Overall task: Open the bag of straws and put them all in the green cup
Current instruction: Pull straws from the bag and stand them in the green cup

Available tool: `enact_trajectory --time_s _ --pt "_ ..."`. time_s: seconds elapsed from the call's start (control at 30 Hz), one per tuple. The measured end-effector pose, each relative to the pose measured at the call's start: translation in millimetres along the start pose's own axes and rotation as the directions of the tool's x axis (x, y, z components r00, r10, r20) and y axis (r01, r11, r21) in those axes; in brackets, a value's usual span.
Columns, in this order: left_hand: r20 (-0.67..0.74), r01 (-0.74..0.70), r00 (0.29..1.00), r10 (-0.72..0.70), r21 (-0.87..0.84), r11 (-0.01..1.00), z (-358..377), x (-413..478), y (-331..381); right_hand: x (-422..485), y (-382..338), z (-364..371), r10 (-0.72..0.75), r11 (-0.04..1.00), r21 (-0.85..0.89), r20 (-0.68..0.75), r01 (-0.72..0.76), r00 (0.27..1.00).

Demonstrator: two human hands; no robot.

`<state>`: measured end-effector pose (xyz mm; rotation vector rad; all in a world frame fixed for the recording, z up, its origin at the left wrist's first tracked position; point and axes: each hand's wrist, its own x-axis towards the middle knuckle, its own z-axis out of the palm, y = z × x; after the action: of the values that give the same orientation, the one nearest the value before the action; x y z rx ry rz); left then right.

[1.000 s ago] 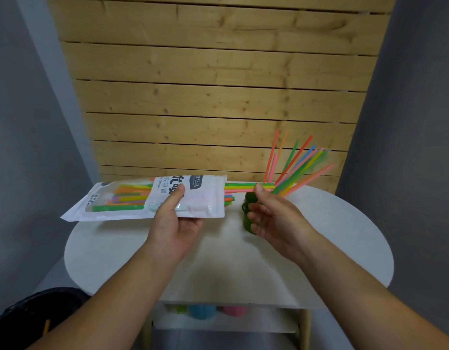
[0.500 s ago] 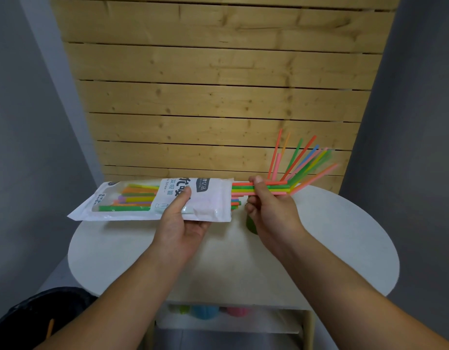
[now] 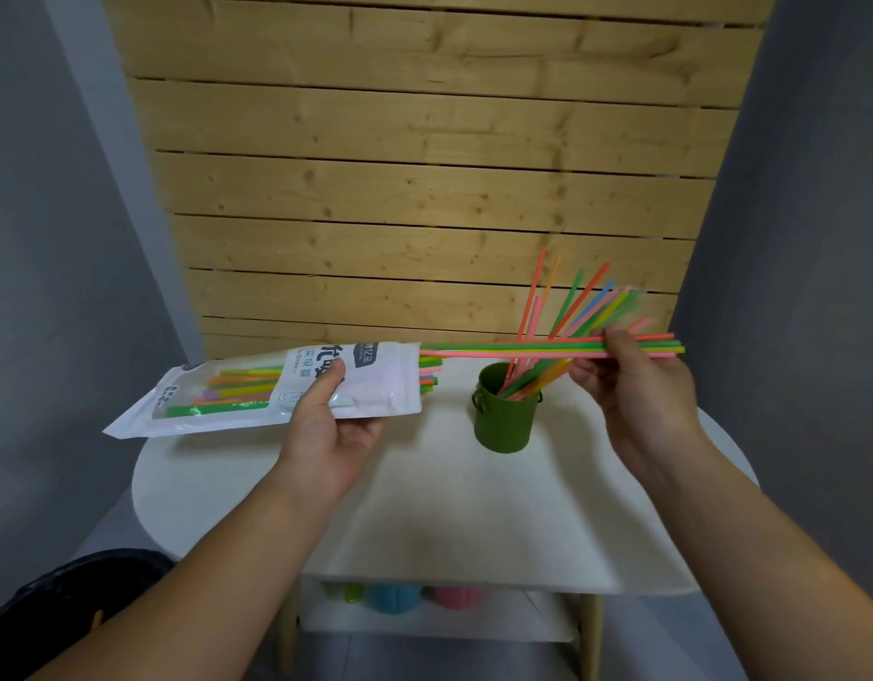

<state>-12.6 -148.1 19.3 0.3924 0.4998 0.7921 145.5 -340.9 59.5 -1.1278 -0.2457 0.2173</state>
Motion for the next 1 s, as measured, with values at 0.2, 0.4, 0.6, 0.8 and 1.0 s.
enact_trajectory --time_s 0.2,0.4,0.6,0.8,1.0 --pt "-0.011 -0.014 1.0 0.014 0.005 1.0 -1 0 -2 10 -11 -29 -0.077 0.995 -0.074 -0.156 0.066 0.985" --pt "-0.004 0.02 1.0 -0.02 0.016 1.0 3 -4 -16 9 -18 -40 -0.201 0.951 -0.275 -0.209 0.14 0.957" --pt "0.037 0.048 0.998 -0.05 0.053 0.997 7 -6 -25 11 -18 -39 -0.278 0.87 -0.457 -0.147 0.184 0.949" --pt "0.048 0.048 0.997 -0.052 0.088 0.995 4 -7 -25 24 -3 -22 -0.195 0.824 -0.548 -0.036 0.144 0.98" --pt "0.082 0.036 0.996 -0.047 0.129 0.991 2 -7 -20 39 20 -10 -0.093 0.867 -0.493 -0.029 0.067 0.995"
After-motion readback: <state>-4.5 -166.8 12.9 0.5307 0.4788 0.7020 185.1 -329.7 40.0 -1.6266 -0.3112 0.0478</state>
